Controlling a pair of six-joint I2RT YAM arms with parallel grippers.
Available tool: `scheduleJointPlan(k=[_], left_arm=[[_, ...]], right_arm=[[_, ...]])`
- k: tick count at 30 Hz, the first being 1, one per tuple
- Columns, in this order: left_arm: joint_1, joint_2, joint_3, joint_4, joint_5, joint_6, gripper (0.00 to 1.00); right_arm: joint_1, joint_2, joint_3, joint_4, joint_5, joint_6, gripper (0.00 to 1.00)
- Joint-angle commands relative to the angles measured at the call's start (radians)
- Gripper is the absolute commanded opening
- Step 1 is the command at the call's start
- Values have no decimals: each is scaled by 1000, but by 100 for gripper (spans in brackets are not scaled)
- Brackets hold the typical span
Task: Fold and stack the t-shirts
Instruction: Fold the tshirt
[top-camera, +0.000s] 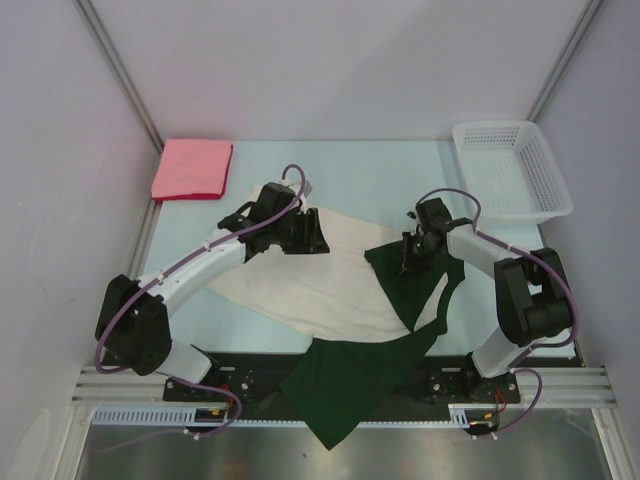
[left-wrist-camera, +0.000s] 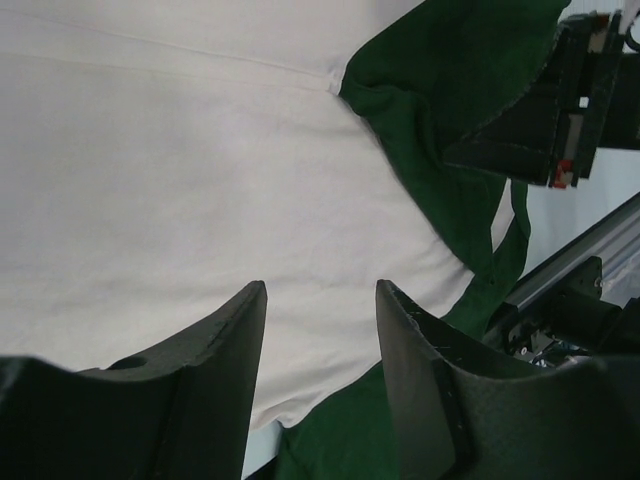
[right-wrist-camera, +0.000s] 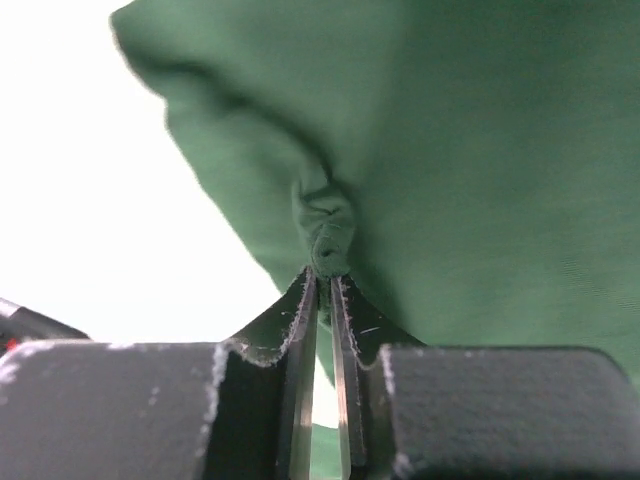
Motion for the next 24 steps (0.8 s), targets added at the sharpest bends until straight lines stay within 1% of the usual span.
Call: scheduleJointPlan(k=[1, 3, 4, 5, 6, 7, 8, 9, 12, 14, 15, 16, 17, 18, 21, 24], left_arm=[[9, -13, 46, -16, -25, 17, 54], [22, 2, 49, -22, -24, 3, 58], [30, 10, 46, -22, 2, -6, 59], [48, 24, 43, -19, 16, -15, 61], [56, 33, 36, -11, 36, -35, 66], [64, 41, 19, 16, 57, -40, 68], [68, 52, 11, 33, 117, -43, 70], [70, 80, 8, 44, 133, -44, 72], [70, 148, -15, 87, 228, -64, 75], [62, 176, -23, 122, 260, -77, 76], [53, 190, -24, 131, 265, -60, 76], [44, 217, -12, 137, 269, -46, 76], [18, 234, 0, 139, 272, -31, 75], [1, 249, 22, 134, 275, -12, 72], [-57, 305, 55, 133, 280, -8, 68], [-99, 341, 85, 127, 231, 20, 71]], right_arm=[[87, -108, 28, -2, -58, 114, 13], [156, -123, 17, 32, -119, 172, 14], [180, -126, 17, 43, -129, 215, 18], [231, -131, 20, 56, -142, 227, 22], [248, -133, 34, 55, -150, 230, 26], [259, -136, 43, 46, -153, 230, 35], [263, -155, 46, 15, -149, 232, 41], [254, -175, 36, 6, -149, 234, 50], [210, -270, 6, -23, -192, 221, 62], [179, -313, -10, -87, -157, 206, 63], [132, -362, -29, -95, -152, 206, 61], [110, -384, -79, -100, -150, 211, 59], [83, -405, -104, -98, -158, 223, 56], [40, -436, -127, -98, -164, 235, 49], [-3, -494, -227, -80, -195, 293, 38], [-32, -544, -311, -75, -202, 350, 38]])
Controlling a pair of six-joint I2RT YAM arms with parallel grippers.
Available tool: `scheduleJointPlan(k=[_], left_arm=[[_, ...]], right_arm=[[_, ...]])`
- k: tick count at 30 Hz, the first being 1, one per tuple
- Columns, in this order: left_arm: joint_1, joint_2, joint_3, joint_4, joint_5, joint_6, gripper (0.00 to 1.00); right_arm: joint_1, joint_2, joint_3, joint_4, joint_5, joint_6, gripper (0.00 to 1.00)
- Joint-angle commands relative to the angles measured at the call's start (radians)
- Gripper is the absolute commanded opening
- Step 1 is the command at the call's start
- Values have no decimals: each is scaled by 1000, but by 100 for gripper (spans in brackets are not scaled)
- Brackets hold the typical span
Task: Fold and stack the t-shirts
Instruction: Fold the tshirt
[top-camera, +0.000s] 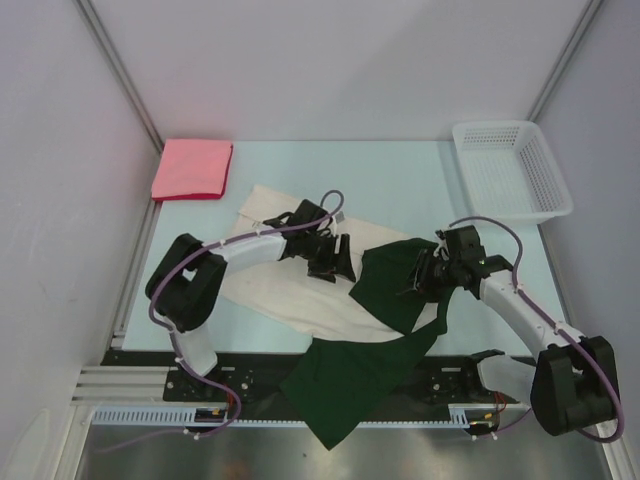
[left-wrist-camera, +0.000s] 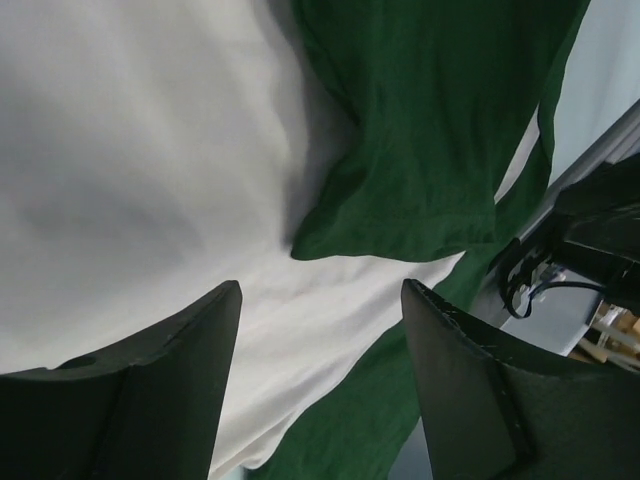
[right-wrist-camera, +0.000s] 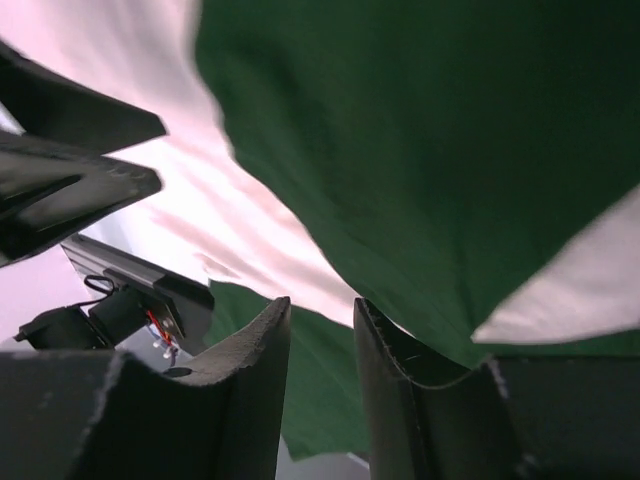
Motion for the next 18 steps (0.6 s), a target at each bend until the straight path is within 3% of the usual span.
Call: scheduleJointPlan(k=[1, 5, 11, 13, 18], left_arm=[[-46, 17, 67, 32, -7, 53, 72], [-75, 86, 111, 17, -9, 103, 74], [-101, 143, 160, -12, -27, 111, 73], [-107, 151, 163, -15, -49, 117, 72], [-118, 168, 177, -15, -41, 128, 68]], right_arm=[[-29, -72, -78, -20, -34, 90, 38], [-65, -106, -174, -28, -62, 121, 39], [-69, -129, -214, -92, 14, 126, 43], [-74, -131, -224, -100, 21, 123, 48], [-83, -120, -261, -83, 12, 127, 50]])
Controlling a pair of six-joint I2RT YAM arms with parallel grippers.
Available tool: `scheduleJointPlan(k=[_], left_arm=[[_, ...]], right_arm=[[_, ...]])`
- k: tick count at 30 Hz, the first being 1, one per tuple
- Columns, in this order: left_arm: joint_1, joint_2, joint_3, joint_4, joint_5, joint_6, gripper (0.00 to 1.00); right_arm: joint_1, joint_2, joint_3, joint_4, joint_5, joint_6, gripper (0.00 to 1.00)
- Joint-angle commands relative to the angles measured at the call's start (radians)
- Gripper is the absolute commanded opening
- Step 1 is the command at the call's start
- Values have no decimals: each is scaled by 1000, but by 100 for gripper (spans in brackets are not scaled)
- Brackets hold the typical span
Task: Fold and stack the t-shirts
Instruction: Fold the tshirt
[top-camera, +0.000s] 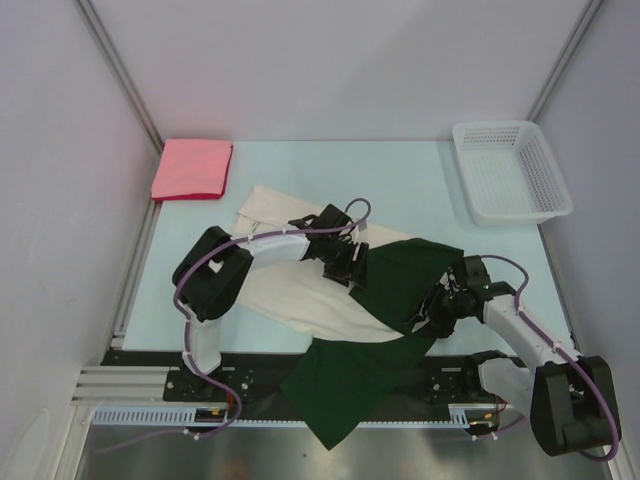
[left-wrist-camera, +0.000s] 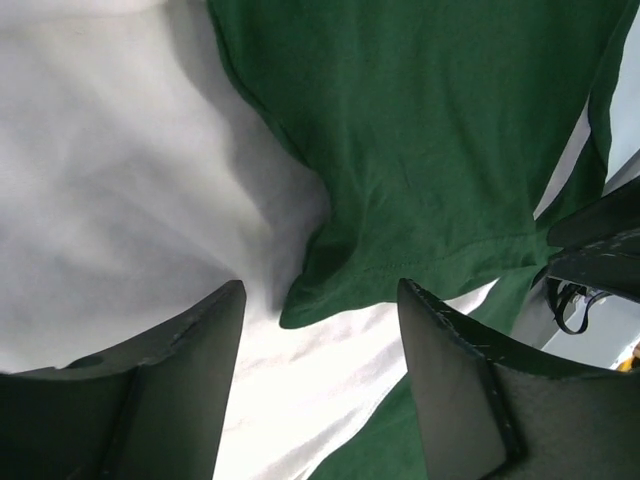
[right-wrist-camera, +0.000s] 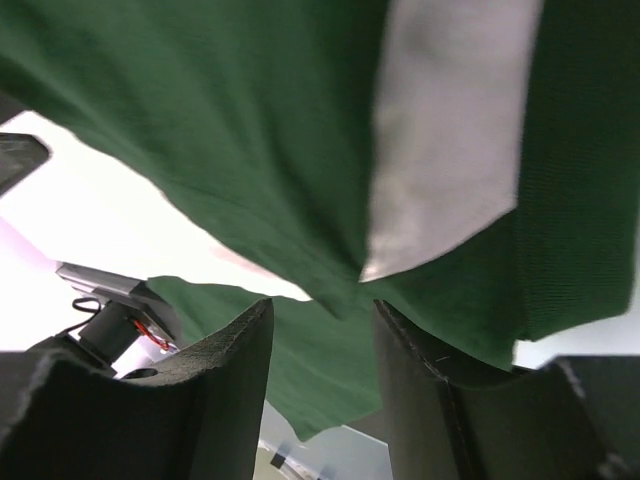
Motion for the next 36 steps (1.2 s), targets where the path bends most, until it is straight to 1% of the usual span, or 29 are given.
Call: scheduleJointPlan(k=[1, 4, 5, 9, 13, 16, 17, 19, 22, 25, 27, 28, 29, 31, 34, 36], left_arm=[[-16, 9, 49, 0, 7, 38, 67], [-27, 3, 44, 0, 11, 33, 64], [-34, -3, 43, 3, 11, 29, 61], [-42, -9, 35, 1, 13, 21, 55], [-44, -4, 37, 0, 13, 23, 52], [-44, 8, 41, -3, 27, 20, 48], [-42, 8, 41, -2, 28, 18, 45], [-44, 3, 41, -8, 21, 18, 42], [-44, -1, 41, -14, 13, 23, 41], [-44, -6, 46, -20, 7, 24, 36], [-42, -6, 52, -29, 2, 26, 32], [-42, -8, 60, -34, -1, 27, 29], [-44, -8, 63, -38, -5, 29, 25], [-42, -8, 81, -58, -21, 30, 19], [-39, -1, 112, -97, -36, 36, 0], [-38, 0, 130, -127, -41, 36, 0]], right_arm=[[-8, -8, -26, -3, 5, 14, 50], [-15, -14, -40, 31, 0, 16, 49], [-16, -12, -49, 37, -9, 19, 49], [-19, 7, -73, 91, -35, 34, 45], [-22, 17, -74, 112, -35, 39, 42], [-24, 31, -73, 131, -37, 43, 41], [-24, 34, -73, 137, -41, 48, 41], [-24, 35, -71, 140, -44, 47, 38], [-25, 27, -74, 149, -43, 45, 36], [-22, 40, -80, 171, -66, 53, 32], [-24, 41, -79, 174, -72, 53, 20], [-24, 37, -77, 172, -78, 53, 12], [-22, 32, -74, 169, -83, 53, 0], [-24, 5, -60, 136, -95, 56, 0], [-2, -55, -11, 53, -75, 47, 0], [7, -84, 24, 2, -60, 39, 0]])
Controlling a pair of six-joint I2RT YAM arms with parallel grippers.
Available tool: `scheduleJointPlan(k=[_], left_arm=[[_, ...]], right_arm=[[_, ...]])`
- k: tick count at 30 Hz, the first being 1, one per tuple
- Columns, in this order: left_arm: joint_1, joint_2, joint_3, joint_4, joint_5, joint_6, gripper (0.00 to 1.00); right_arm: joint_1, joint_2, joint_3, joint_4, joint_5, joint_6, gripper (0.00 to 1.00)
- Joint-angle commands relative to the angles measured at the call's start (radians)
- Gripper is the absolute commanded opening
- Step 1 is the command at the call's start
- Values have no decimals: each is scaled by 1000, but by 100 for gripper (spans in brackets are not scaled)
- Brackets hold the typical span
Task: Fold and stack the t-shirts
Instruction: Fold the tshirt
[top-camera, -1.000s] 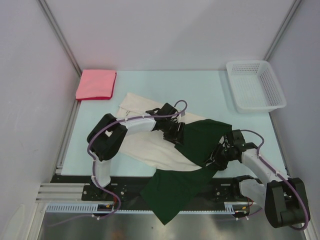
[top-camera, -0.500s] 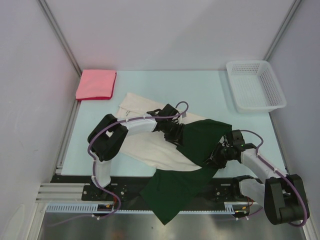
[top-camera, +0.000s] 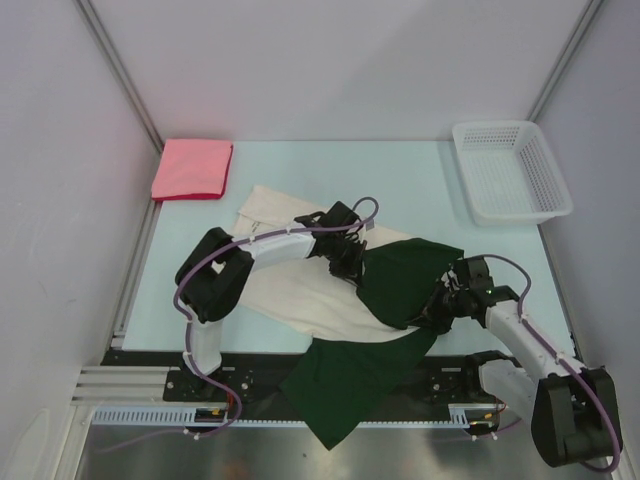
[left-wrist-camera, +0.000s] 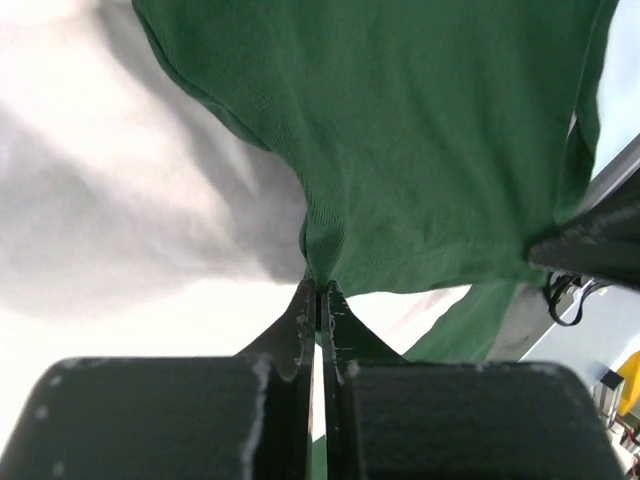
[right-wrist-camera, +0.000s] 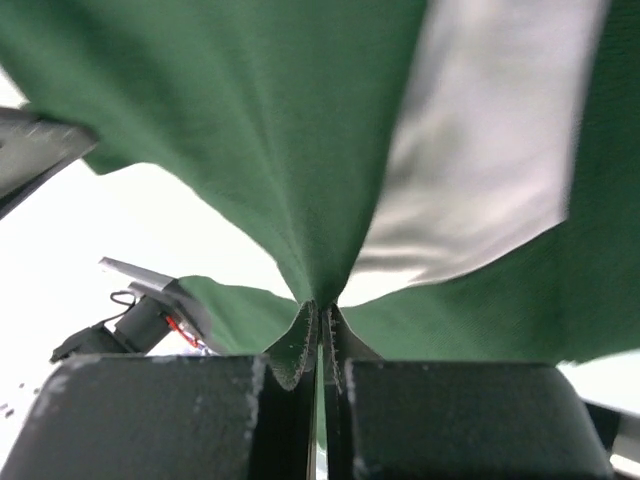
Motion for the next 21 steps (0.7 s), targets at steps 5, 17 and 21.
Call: scheduleJointPlan(k=[5, 17, 21], left_arm=[[18, -8, 70, -84, -26, 35, 0], [56, -21, 44, -119, -8, 45, 0], [56, -20, 42, -120, 3, 42, 0]], right_arm=[[28, -94, 65, -126, -10, -8, 0], [75, -76, 122, -185, -4, -18, 0], [85, -36, 122, -178, -2, -22, 0]])
